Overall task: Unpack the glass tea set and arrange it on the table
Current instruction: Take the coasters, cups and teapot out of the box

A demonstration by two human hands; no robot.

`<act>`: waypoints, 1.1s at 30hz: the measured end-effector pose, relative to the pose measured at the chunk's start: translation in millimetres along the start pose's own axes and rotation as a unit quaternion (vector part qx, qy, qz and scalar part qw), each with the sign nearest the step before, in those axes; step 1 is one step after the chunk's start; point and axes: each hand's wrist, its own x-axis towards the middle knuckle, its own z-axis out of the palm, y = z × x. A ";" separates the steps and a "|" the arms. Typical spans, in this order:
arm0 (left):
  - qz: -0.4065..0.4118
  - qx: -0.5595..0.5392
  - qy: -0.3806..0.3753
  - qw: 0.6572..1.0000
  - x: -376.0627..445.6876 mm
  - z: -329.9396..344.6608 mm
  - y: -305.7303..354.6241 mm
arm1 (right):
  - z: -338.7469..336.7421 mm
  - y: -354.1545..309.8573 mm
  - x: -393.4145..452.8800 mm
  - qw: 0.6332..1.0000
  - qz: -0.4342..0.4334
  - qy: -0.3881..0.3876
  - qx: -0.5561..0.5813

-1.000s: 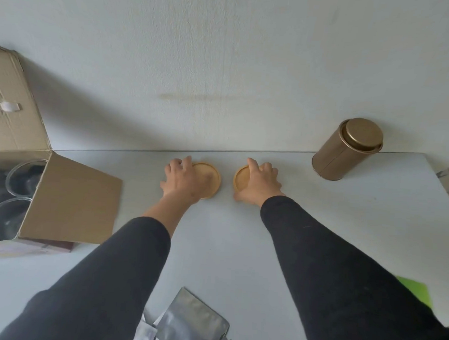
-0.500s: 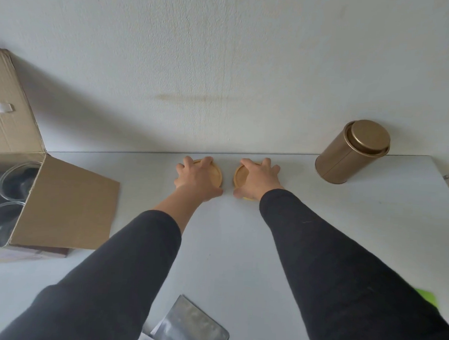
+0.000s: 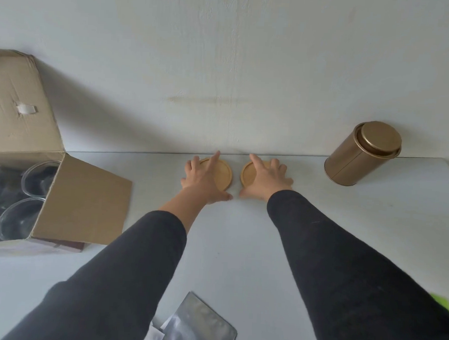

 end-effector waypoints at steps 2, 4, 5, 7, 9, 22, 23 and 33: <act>0.005 0.022 0.001 1.000 -7.9 -6.1 -7.3 | -3.8 -3.0 -7.8 1.000 -0.010 0.019 0.018; 0.003 0.033 0.014 0.999 -15.0 -18.9 -15.2 | -11.8 -10.2 -17.5 0.997 -0.026 0.056 0.046; 0.002 0.040 0.024 0.999 -18.8 -27.7 -19.1 | -17.4 -15.8 -23.2 0.995 -0.034 0.075 0.058; 0.003 0.052 0.048 0.998 -28.3 -47.4 -26.7 | -30.0 -29.7 -36.2 0.991 -0.049 0.100 0.077; 0.009 0.053 0.071 0.996 -40.6 -68.7 -35.9 | -42.4 -47.7 -50.8 0.987 -0.059 0.117 0.093; 0.036 0.076 0.150 0.985 -153.7 -176.2 -214.4 | -21.4 -238.6 -182.8 0.978 -0.092 0.150 0.110; 0.028 0.071 0.149 0.986 -159.6 -178.0 -236.6 | -11.5 -255.8 -190.7 0.978 -0.106 0.147 0.102; -0.036 0.110 0.065 0.991 -175.9 -153.1 -360.4 | 63.5 -336.6 -207.1 0.981 -0.135 0.142 -0.007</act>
